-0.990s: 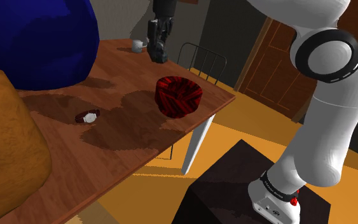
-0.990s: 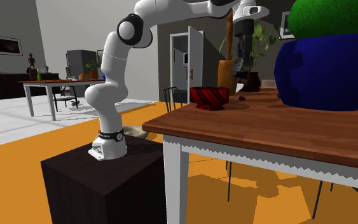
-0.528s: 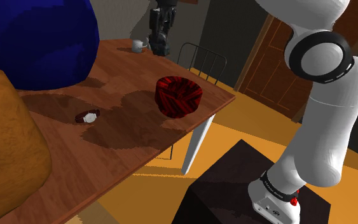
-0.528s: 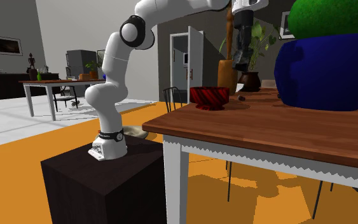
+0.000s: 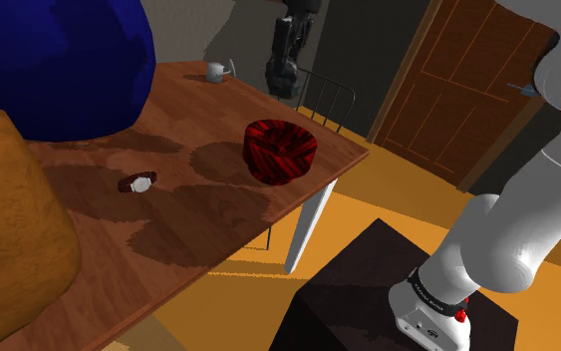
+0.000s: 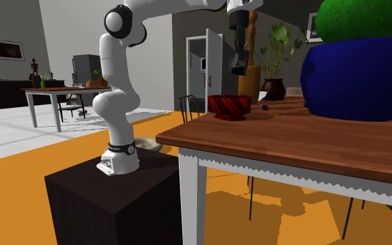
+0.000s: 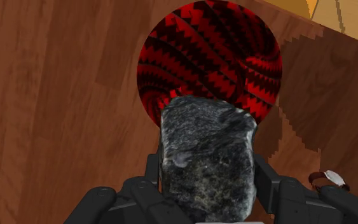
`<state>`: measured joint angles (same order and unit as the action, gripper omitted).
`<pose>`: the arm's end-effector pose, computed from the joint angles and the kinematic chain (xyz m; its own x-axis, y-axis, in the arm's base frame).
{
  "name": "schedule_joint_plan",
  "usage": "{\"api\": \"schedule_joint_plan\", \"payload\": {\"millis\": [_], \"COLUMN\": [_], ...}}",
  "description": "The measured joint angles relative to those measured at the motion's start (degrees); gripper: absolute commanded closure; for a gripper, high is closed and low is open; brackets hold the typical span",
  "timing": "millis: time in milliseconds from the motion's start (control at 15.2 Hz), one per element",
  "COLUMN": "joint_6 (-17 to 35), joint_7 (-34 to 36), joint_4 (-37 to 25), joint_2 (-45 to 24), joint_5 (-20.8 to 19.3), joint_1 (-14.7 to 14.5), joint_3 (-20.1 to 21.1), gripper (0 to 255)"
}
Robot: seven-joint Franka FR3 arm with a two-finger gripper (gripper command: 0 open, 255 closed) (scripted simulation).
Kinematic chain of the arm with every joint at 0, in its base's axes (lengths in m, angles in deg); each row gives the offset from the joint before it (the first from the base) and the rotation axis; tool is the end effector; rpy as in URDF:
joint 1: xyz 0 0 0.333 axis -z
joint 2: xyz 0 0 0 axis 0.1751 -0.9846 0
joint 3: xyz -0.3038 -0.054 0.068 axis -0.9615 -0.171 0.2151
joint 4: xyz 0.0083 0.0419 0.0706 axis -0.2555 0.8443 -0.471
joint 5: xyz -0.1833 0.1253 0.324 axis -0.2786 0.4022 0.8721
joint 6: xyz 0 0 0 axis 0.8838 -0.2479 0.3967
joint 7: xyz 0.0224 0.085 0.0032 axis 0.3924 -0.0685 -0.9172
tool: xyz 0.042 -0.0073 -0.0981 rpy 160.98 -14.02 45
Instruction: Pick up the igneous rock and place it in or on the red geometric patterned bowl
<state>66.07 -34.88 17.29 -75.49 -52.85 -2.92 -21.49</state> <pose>0.5032 0.1857 0.6834 0.9182 0.3899 0.0697 0.3887 -0.9209 0.0306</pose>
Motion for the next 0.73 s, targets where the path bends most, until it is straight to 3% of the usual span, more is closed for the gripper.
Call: {"api": "schedule_joint_plan", "payload": {"millis": [264,726], "joint_6": [0.98,6.06], "joint_7": [0.49,0.41], "joint_4": [9.27,17.33], "joint_2": [8.34,11.28], "joint_5": [1.04,1.41], "joint_1": [-0.32,-0.37], "joint_3": [0.15,0.03], "gripper": [255,255]}}
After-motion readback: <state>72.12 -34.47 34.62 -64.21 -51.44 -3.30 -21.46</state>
